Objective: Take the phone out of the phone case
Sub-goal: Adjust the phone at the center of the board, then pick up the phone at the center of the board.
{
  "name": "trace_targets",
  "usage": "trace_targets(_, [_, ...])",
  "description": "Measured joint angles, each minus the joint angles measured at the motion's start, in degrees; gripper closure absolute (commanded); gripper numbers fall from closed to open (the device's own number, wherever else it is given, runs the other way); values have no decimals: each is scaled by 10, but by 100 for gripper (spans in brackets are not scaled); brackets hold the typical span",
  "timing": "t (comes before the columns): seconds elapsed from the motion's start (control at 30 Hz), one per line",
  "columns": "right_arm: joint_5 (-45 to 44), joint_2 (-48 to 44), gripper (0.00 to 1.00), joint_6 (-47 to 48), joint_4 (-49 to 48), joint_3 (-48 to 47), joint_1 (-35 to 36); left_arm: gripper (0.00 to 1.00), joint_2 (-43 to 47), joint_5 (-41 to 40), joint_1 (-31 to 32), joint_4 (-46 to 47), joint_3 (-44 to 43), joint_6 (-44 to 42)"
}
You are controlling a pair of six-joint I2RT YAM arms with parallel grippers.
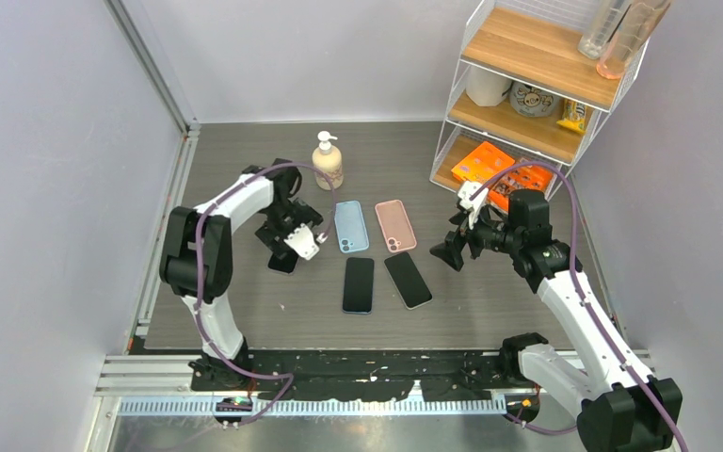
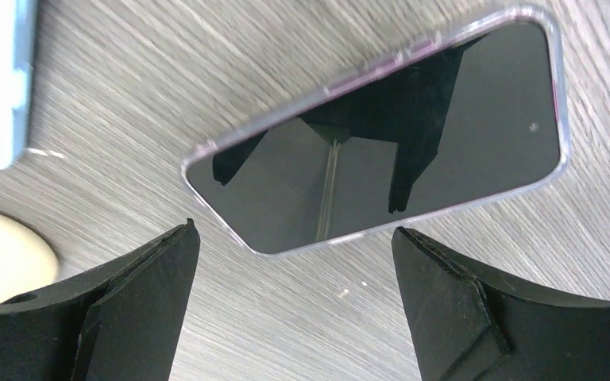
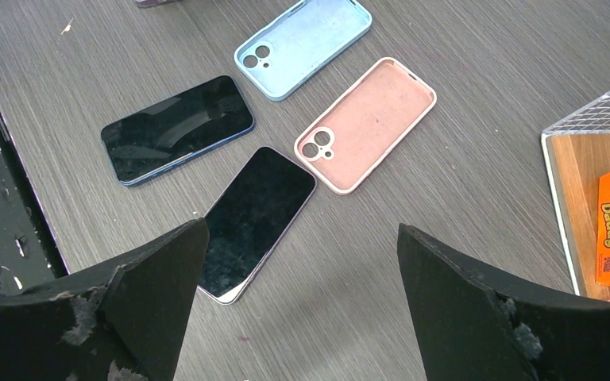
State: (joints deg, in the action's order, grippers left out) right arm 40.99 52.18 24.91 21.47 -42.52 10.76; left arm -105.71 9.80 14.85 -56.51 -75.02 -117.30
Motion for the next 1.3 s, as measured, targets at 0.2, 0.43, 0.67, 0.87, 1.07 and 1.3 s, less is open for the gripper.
trace_targets(0.2, [0,3,4,0,0,0,0,0,2,19,32,4,11,0])
trace_targets(0.43, [-23,3,4,-17,-5,0,17,0,50,75,34,19,16,64])
trace_targets(0.67, [-149,56,4,-28,-37,-9,172,0,185,166,-8,77,63,241])
trace_targets(0.87, [-232,184,5,-28,-75,-59,274,0,287,268,-130,93,92,389])
trace_targets(1.07, [-276,316,4,-35,-125,-177,355,0,309,309,-254,114,79,555])
trace_targets(1.3, [-322,500,4,-93,-162,-386,409,1,264,289,-355,150,40,754])
